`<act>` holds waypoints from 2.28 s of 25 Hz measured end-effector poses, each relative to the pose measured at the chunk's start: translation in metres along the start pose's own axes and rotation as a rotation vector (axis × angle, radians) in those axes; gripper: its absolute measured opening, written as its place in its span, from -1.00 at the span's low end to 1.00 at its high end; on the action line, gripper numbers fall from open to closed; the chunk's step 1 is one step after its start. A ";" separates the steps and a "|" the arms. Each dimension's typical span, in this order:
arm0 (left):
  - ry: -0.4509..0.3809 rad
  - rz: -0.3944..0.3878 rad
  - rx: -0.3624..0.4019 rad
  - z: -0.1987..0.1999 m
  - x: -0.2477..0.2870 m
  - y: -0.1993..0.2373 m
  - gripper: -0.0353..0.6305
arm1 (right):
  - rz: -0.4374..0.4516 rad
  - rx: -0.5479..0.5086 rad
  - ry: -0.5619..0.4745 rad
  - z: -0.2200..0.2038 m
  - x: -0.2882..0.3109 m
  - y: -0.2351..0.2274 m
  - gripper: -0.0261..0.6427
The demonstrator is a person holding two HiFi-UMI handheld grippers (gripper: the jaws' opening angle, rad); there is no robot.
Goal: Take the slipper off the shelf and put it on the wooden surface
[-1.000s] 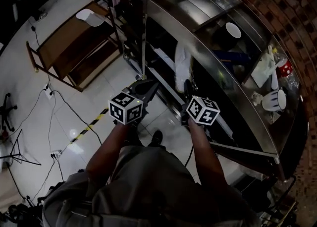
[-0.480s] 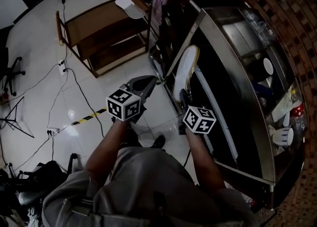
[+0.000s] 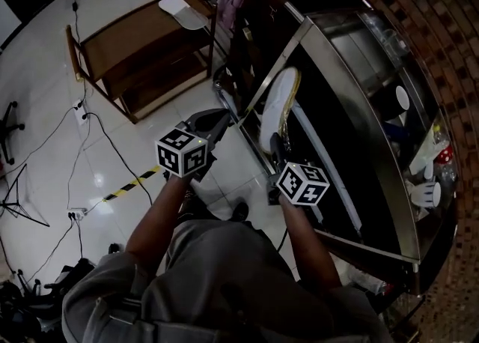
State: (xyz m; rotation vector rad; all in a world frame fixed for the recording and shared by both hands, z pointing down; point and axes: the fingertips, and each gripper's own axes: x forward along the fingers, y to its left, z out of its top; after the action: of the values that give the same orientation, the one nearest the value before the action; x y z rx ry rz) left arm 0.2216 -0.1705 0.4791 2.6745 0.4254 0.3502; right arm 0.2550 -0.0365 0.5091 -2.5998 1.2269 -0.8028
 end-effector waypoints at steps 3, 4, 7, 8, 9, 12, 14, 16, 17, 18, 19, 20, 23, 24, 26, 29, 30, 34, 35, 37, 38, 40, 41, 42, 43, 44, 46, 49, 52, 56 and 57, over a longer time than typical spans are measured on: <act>-0.002 -0.015 0.011 -0.004 0.011 -0.022 -0.98 | 0.019 -0.009 -0.017 0.002 -0.019 -0.002 -0.77; -0.004 -0.013 0.015 -0.006 0.013 -0.029 -0.98 | 0.033 -0.016 -0.020 0.002 -0.025 -0.001 -0.77; -0.016 0.013 0.021 -0.013 0.013 -0.047 -0.98 | 0.097 -0.041 -0.021 0.000 -0.038 0.007 -0.78; -0.021 0.025 0.021 -0.015 0.012 -0.051 -0.98 | 0.120 -0.050 -0.020 -0.001 -0.041 0.010 -0.78; -0.024 0.037 0.020 -0.018 0.010 -0.055 -0.98 | 0.141 -0.057 -0.017 -0.001 -0.042 0.012 -0.78; -0.037 0.077 0.017 -0.022 0.000 -0.057 -0.98 | 0.194 -0.075 -0.005 -0.001 -0.038 0.020 -0.78; -0.049 0.113 0.017 -0.020 -0.014 -0.047 -0.98 | 0.229 -0.087 0.003 0.002 -0.027 0.031 -0.77; -0.069 0.152 0.016 -0.012 -0.030 -0.030 -0.98 | 0.264 -0.105 0.011 0.007 -0.009 0.048 -0.77; -0.081 0.172 0.015 -0.006 -0.038 -0.018 -0.98 | 0.281 -0.114 0.015 0.011 0.002 0.057 -0.77; -0.093 0.192 0.014 0.000 -0.046 -0.006 -0.98 | 0.297 -0.123 0.019 0.014 0.014 0.067 -0.77; -0.105 0.213 0.013 0.006 -0.055 0.007 -0.98 | 0.314 -0.131 0.025 0.016 0.026 0.077 -0.77; -0.115 0.231 0.011 0.011 -0.063 0.020 -0.98 | 0.330 -0.139 0.031 0.018 0.039 0.088 -0.77; -0.140 0.271 0.007 0.028 -0.089 0.061 -0.98 | 0.364 -0.165 0.048 0.022 0.080 0.122 -0.77; -0.148 0.281 0.007 0.034 -0.097 0.075 -0.98 | 0.373 -0.174 0.051 0.025 0.094 0.134 -0.77; -0.163 0.303 0.005 0.046 -0.114 0.102 -0.98 | 0.390 -0.190 0.052 0.030 0.123 0.159 -0.77; -0.171 0.337 -0.003 0.057 -0.140 0.143 -0.98 | 0.412 -0.211 0.055 0.038 0.167 0.196 -0.77; -0.169 0.348 -0.005 0.060 -0.148 0.155 -0.98 | 0.419 -0.217 0.057 0.039 0.180 0.207 -0.77; -0.174 0.392 -0.012 0.071 -0.175 0.200 -0.98 | 0.460 -0.238 0.078 0.041 0.232 0.251 -0.77; -0.178 0.404 -0.018 0.073 -0.181 0.210 -0.98 | 0.471 -0.245 0.093 0.038 0.244 0.260 -0.77; -0.185 0.433 -0.036 0.074 -0.191 0.230 -0.98 | 0.493 -0.265 0.128 0.030 0.267 0.277 -0.77; -0.189 0.448 -0.041 0.076 -0.195 0.240 -0.98 | 0.505 -0.275 0.143 0.026 0.280 0.285 -0.77; -0.200 0.483 -0.049 0.082 -0.203 0.261 -0.98 | 0.536 -0.295 0.172 0.021 0.309 0.303 -0.77; -0.206 0.504 -0.054 0.085 -0.207 0.271 -0.98 | 0.553 -0.306 0.189 0.017 0.324 0.311 -0.77; -0.213 0.527 -0.059 0.087 -0.211 0.281 -0.98 | 0.571 -0.317 0.206 0.014 0.338 0.319 -0.77; -0.218 0.549 -0.064 0.089 -0.214 0.291 -0.98 | 0.587 -0.327 0.221 0.010 0.353 0.327 -0.77; -0.222 0.570 -0.067 0.091 -0.216 0.302 -0.98 | 0.601 -0.334 0.235 0.007 0.367 0.333 -0.77; -0.227 0.610 -0.079 0.095 -0.218 0.322 -0.98 | 0.621 -0.340 0.262 0.003 0.398 0.341 -0.77; -0.234 0.662 -0.106 0.101 -0.217 0.350 -0.98 | 0.640 -0.340 0.307 -0.003 0.447 0.350 -0.77; -0.238 0.716 -0.125 0.108 -0.216 0.376 -0.98 | 0.664 -0.363 0.348 -0.010 0.494 0.362 -0.77; -0.230 0.762 -0.154 0.112 -0.212 0.402 -0.98 | 0.679 -0.389 0.384 -0.016 0.537 0.369 -0.77; -0.231 0.772 -0.163 0.112 -0.211 0.406 -0.98 | 0.684 -0.385 0.395 -0.018 0.545 0.371 -0.77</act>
State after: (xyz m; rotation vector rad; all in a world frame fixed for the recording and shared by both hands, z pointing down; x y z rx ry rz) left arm 0.1592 -0.6363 0.5165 2.5656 -0.6950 0.2639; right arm 0.2807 -0.6872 0.6113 -2.0333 2.3964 -1.0152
